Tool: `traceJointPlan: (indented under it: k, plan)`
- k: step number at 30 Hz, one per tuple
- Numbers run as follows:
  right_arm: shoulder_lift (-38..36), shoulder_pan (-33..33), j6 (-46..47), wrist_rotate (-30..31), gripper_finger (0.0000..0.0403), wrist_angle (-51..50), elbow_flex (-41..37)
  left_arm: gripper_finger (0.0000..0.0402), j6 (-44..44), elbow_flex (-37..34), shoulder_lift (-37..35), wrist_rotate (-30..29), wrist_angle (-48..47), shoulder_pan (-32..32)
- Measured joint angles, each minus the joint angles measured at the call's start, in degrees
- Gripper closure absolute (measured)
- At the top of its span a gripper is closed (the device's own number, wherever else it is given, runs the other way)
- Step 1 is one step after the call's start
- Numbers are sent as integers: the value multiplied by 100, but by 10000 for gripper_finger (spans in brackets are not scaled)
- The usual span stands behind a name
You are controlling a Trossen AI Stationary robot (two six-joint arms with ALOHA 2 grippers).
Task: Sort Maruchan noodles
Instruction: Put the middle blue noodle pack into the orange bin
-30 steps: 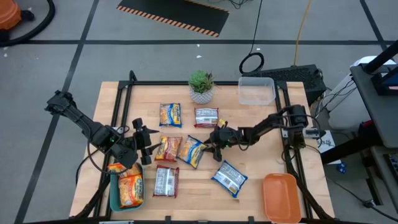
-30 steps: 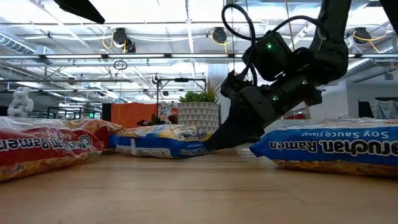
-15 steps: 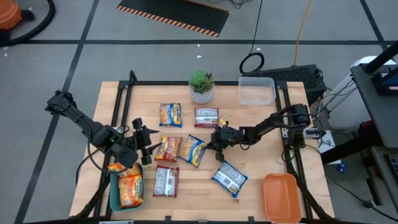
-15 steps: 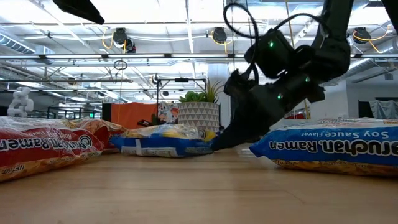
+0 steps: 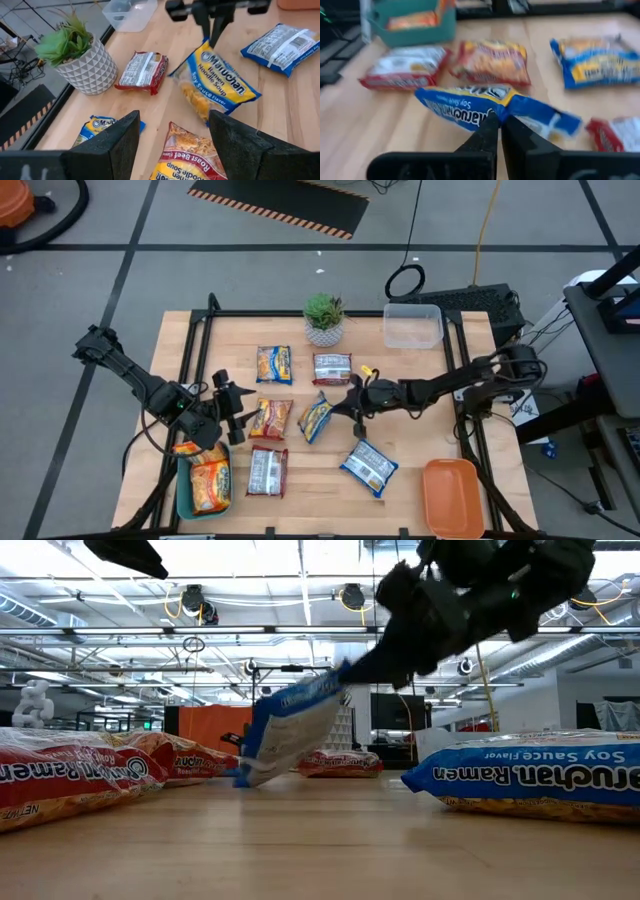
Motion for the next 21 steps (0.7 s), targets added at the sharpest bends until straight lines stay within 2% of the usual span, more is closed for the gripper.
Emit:
traceJointPlan:
  k: [8, 21]
  plan:
    - [-733, 243, -310, 12, 402, -14, 9, 160, 2, 0, 0, -988, 173, 67]
    - [-1265, 651, -477, 469, 403, -400, 11, 160, -87, 0, -2, -892, 347, 245]
